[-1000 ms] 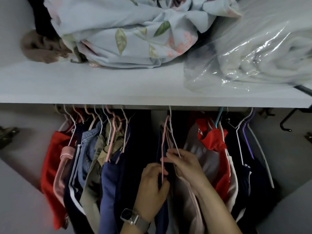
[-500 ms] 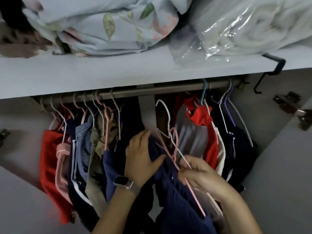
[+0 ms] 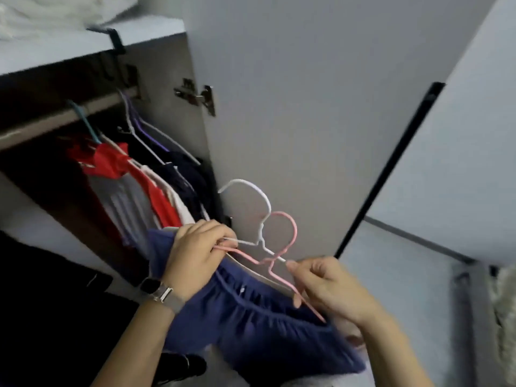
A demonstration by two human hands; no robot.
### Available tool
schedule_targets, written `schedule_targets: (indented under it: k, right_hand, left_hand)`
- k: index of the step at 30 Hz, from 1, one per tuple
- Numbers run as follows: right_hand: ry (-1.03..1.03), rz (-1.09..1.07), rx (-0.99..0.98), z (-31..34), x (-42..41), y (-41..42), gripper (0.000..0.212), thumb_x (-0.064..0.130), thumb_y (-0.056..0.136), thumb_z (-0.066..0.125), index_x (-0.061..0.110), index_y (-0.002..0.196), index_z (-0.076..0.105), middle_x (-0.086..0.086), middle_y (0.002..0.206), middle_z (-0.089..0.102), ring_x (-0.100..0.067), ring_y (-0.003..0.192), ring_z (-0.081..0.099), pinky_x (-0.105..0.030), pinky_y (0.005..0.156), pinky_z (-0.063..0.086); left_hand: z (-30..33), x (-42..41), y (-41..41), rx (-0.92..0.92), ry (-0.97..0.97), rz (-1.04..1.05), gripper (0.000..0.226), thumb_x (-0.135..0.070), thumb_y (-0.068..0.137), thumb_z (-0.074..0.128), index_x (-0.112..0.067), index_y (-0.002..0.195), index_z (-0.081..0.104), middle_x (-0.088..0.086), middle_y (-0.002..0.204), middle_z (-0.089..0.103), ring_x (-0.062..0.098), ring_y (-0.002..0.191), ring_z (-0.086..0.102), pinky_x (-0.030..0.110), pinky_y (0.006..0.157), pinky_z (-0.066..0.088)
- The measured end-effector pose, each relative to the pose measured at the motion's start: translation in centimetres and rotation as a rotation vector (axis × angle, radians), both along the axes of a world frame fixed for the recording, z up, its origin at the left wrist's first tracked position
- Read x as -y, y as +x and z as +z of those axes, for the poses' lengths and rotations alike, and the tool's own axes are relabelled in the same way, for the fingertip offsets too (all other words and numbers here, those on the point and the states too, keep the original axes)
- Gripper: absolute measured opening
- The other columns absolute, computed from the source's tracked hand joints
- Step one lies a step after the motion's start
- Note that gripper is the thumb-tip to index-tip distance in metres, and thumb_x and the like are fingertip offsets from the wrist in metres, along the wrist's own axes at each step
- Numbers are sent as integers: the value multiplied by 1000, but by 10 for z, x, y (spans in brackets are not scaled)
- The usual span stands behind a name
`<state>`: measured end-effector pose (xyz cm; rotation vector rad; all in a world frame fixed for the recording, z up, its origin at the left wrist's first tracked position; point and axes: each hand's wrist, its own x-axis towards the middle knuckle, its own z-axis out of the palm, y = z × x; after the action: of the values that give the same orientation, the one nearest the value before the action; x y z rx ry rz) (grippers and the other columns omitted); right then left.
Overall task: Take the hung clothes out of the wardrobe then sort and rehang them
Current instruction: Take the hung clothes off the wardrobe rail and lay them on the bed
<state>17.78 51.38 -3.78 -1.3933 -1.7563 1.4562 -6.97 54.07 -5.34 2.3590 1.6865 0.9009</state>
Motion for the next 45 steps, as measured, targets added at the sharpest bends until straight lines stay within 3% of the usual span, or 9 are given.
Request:
schedule_targets:
  k: [4,8,16,22,26,36,39,42,45]
  right_hand:
    - [301,-213,301,-11,29,54,49,48,96,42,10,65,50,-2,55,51,-18,56,48,-38,63,43]
    - [334,-398,388,-11,59,102,49,48,97,41,11,68,55,-5,66,61,-23,69,55,-37,69,43]
    - [270,-724,345,-12,164,229,48,46,95,48,8,65,54,-11,61,56,-25,64,53,-40,66,44]
    - [182,-1073,408,-16,287,340,62,68,77,36,8,67,44,1,51,36,-9,52,36,-40,58,40]
    - [120,-1290,479,-17,374,403,52,59,87,46,11,67,44,5,50,38,-8,51,35,-37,59,36]
    - [-135,-1566,716,-22,482,495,53,57,91,43,16,57,45,1,51,46,-11,57,49,-28,57,36]
    - [-165,-1614,726,-31,484,531,54,56,91,44,18,53,44,1,50,46,-15,59,50,-31,58,37]
    - [-169,-1606,704,-35,476,574,49,55,90,45,20,56,52,0,55,53,-17,64,54,-34,64,42]
    - [-102,-1560,667,-43,463,620,44,54,89,47,27,54,54,1,54,52,-18,63,53,-38,67,47]
  left_hand:
    - [4,0,64,-17,-1,-92,16,-45,81,41,-34,86,51,-20,73,51,10,78,52,37,76,39]
    - [11,8,122,-26,-42,-170,15,-40,79,43,-39,92,49,-25,71,52,12,81,57,38,79,41]
    - [34,55,270,-80,-108,-496,34,-43,80,29,-41,93,60,-32,87,57,7,92,55,36,82,34]
    - [35,124,435,-90,-118,-778,43,-43,80,23,-39,92,64,-28,85,56,11,93,53,35,82,32]
    - [23,174,539,-106,-155,-960,45,-45,82,23,-36,92,65,-22,93,64,13,95,54,36,84,34]
    - [-15,264,702,-113,-263,-1251,58,-56,78,26,-38,125,54,-14,132,47,9,124,38,39,98,33]
    - [-21,270,745,-65,-277,-1283,51,-53,78,33,-34,117,58,-13,122,51,12,115,45,38,96,37]
    - [-22,264,788,92,-294,-1208,15,-36,81,62,-28,93,61,-14,95,54,15,91,54,40,87,43]
    - [-15,251,826,220,-397,-1090,25,-20,73,77,-26,69,53,-9,72,53,10,67,52,34,72,47]
